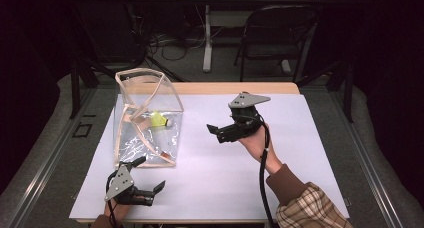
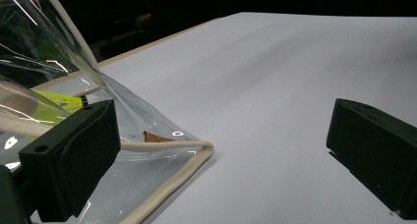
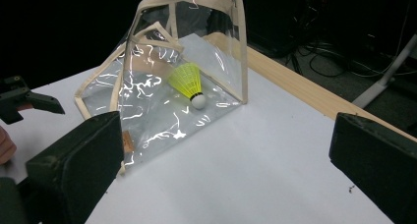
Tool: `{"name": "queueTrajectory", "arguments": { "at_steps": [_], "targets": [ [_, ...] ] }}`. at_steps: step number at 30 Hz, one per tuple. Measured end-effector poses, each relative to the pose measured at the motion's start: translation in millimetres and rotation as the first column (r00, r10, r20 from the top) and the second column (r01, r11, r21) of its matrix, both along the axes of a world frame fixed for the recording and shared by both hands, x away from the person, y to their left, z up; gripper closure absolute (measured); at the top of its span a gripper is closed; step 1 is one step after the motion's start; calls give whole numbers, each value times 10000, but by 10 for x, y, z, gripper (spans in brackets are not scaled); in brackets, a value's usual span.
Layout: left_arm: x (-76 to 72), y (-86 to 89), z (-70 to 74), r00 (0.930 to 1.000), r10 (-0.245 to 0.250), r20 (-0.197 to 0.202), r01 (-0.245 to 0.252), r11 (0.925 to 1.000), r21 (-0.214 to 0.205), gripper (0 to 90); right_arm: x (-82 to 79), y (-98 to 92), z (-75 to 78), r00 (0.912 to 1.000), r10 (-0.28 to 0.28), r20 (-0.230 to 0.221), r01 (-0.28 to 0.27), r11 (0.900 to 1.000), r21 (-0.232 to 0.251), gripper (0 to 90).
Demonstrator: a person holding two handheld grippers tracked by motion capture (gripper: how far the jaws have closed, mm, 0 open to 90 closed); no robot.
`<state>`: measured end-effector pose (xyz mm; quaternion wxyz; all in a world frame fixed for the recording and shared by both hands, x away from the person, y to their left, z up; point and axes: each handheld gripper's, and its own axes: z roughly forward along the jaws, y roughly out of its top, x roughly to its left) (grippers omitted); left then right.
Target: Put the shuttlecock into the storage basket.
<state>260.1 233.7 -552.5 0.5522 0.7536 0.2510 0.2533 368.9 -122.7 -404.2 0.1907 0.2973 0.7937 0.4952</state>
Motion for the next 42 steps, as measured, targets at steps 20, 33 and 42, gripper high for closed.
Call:
{"name": "queueTrajectory", "arguments": {
  "at_steps": [20, 33, 42],
  "targets": [
    [0, 0, 0, 10000, 1, -1, -1, 10000, 7, 0, -305, -365, -228, 9984, -523, 234, 522, 9986, 74, 0],
    [3, -7, -2, 10000, 4, 8, -5, 10000, 52, 0, -537, -573, -465, 9973, -588, 435, 589, 9983, -13, 1],
    [6, -7, -2, 10000, -3, 2, 3, 10000, 73, 0, -669, -712, -606, 9957, -793, 475, 791, 9968, 61, 0]
  ]
}}
